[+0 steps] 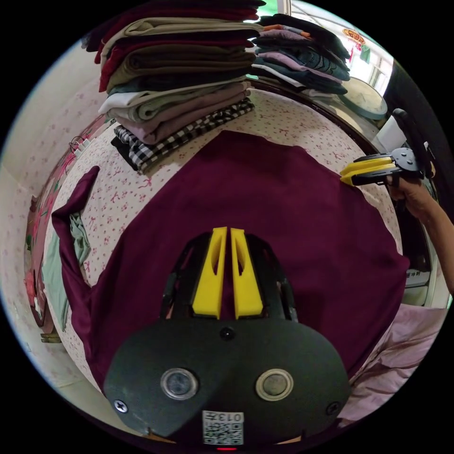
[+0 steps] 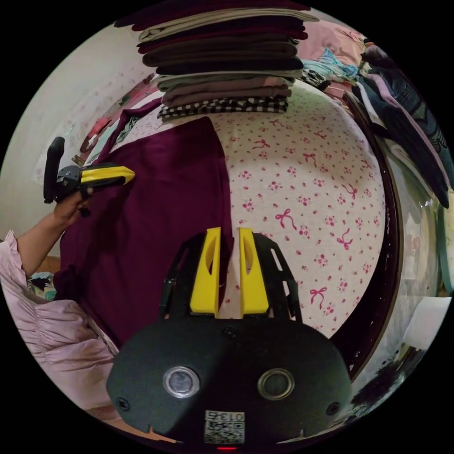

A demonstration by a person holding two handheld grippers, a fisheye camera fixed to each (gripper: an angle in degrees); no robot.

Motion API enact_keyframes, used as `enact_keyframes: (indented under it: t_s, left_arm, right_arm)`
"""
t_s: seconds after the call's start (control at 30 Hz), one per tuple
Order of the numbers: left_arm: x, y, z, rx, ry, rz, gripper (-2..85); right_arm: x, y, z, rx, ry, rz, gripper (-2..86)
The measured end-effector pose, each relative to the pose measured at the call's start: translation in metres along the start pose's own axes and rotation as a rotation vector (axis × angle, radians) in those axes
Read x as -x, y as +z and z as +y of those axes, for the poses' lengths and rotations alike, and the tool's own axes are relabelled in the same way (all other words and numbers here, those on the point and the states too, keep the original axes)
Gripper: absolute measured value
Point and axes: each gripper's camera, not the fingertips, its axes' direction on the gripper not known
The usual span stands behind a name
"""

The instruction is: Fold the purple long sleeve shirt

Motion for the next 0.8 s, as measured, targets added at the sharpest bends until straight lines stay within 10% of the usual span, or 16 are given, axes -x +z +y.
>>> enact_keyframes:
  t_s: [0.8]
  left_arm:
    - [-0.027, -0.004, -0.056, -0.096, 0.021, -0.125, 2.9]
  right_arm:
    - [0.005, -0.044, 0.063, -0.084, 0.075, 0.035, 2.4]
